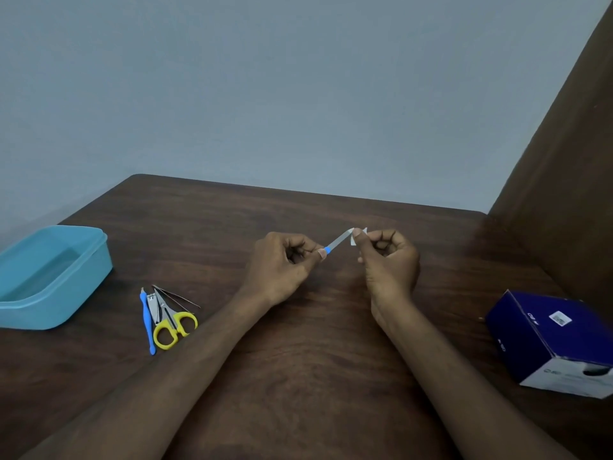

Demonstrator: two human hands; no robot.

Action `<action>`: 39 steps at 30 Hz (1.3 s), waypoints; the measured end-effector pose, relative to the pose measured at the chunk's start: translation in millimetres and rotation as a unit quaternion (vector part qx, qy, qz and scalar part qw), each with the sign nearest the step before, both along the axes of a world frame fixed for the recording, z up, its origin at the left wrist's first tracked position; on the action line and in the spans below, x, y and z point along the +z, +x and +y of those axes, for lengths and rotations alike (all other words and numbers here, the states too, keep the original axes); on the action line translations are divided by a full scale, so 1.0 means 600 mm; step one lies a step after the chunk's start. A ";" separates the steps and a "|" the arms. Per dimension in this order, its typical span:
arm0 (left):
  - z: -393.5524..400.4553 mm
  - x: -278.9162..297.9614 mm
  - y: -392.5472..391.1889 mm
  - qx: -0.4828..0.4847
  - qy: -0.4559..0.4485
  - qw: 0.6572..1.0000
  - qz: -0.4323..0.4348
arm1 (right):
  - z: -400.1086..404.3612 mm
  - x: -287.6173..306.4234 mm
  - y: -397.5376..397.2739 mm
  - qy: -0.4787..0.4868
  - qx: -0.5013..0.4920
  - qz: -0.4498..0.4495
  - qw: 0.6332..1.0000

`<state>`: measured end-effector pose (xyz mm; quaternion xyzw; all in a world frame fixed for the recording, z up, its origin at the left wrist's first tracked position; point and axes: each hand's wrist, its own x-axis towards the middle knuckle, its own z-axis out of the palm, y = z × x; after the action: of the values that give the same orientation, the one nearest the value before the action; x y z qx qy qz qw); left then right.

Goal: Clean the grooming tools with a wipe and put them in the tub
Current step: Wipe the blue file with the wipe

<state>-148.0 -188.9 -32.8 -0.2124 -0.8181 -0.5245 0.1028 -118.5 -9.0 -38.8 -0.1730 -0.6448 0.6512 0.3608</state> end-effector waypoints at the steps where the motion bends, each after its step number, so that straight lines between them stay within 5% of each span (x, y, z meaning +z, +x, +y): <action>1: 0.000 0.000 -0.001 0.005 0.008 1.000 -0.002 | 0.002 0.001 0.001 -0.004 -0.007 0.006 1.000; 9: 0.003 0.003 0.000 0.011 0.020 1.000 0.005 | -0.025 0.008 0.016 0.078 0.122 -0.002 0.989; 39: 0.001 -0.003 -0.004 0.048 -0.020 0.998 0.034 | -0.027 0.012 0.021 0.221 0.038 -0.026 0.974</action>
<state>-150.2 -188.1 -34.8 -0.1929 -0.8335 -0.4951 0.1515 -105.7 -25.1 -31.8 -0.0814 -0.7878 0.5012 0.3486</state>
